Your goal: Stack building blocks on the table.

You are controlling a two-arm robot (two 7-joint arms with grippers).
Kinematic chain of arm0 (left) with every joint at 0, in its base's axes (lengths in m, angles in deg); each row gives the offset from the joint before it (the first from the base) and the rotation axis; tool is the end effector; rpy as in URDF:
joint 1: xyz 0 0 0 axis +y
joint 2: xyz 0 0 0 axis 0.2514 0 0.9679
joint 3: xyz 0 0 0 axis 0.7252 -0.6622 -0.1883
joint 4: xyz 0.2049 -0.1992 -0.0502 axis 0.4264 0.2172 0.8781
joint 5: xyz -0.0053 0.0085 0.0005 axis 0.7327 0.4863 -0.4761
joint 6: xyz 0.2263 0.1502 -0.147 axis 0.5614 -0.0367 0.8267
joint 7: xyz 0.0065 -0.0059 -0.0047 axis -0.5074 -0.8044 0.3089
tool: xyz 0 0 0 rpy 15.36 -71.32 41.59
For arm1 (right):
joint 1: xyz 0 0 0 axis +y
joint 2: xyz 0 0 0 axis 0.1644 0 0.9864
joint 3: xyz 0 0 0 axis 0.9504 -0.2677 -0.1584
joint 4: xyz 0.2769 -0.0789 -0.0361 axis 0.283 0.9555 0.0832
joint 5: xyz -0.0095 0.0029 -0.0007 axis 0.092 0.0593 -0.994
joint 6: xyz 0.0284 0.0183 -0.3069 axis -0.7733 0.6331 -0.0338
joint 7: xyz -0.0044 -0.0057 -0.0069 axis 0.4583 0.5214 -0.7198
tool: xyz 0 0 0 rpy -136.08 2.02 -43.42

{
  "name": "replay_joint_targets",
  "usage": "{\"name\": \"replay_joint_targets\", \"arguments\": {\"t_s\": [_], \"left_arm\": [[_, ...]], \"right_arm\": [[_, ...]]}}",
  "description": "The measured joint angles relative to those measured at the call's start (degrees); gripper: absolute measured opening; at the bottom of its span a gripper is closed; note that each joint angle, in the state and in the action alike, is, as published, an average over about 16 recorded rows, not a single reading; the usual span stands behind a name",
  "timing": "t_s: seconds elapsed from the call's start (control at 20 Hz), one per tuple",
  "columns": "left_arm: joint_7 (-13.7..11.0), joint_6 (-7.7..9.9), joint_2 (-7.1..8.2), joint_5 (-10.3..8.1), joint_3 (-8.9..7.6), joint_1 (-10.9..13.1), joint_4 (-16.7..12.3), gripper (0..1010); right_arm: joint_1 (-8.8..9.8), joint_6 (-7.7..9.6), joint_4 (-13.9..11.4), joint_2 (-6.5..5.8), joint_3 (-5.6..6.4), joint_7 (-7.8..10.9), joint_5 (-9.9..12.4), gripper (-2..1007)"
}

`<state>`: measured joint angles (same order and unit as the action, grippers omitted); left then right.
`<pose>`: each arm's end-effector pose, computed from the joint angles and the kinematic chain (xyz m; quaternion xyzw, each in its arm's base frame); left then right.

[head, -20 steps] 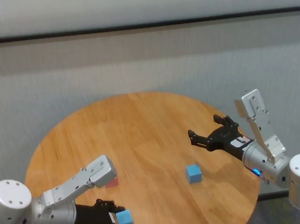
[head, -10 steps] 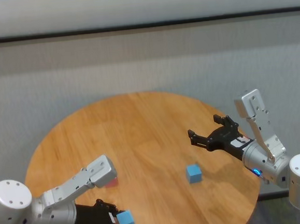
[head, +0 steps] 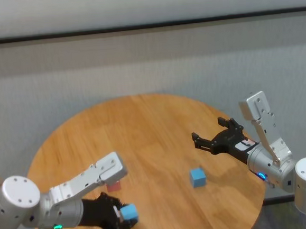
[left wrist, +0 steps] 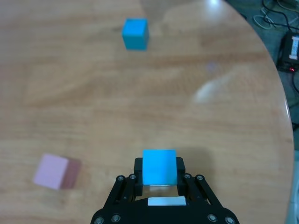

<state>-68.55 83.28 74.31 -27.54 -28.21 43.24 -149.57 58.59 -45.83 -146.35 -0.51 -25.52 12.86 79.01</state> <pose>0.4222 0.0145 -0.2498 0.3529 -0.0146 0.1808 0.9179 0.4262 -0.0223 -0.2829 -0.1157 0.0059 -0.5048 0.8554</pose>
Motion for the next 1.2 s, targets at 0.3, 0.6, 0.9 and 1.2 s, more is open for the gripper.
{"name": "replay_joint_targets", "arguments": {"t_s": [0.3,0.6,0.9,1.2], "left_arm": [[0.6,0.56,-2.92,1.63,-0.39,-3.0,1.8,401],[0.3,0.21,-7.66,2.01,-0.79,-7.3,7.4,401],[0.1,-0.63,-12.49,2.16,-0.69,-11.4,14.8,401],[0.8,-1.79,-16.47,2.7,-0.6,-14.1,21.8,401]], "right_arm": [[0.0,0.0,0.0,0.0,0.0,0.0,0.0,1000],[0.0,0.0,0.0,0.0,0.0,0.0,0.0,1000],[0.0,0.0,0.0,0.0,0.0,0.0,0.0,1000],[0.0,0.0,0.0,0.0,0.0,0.0,0.0,1000]]}}
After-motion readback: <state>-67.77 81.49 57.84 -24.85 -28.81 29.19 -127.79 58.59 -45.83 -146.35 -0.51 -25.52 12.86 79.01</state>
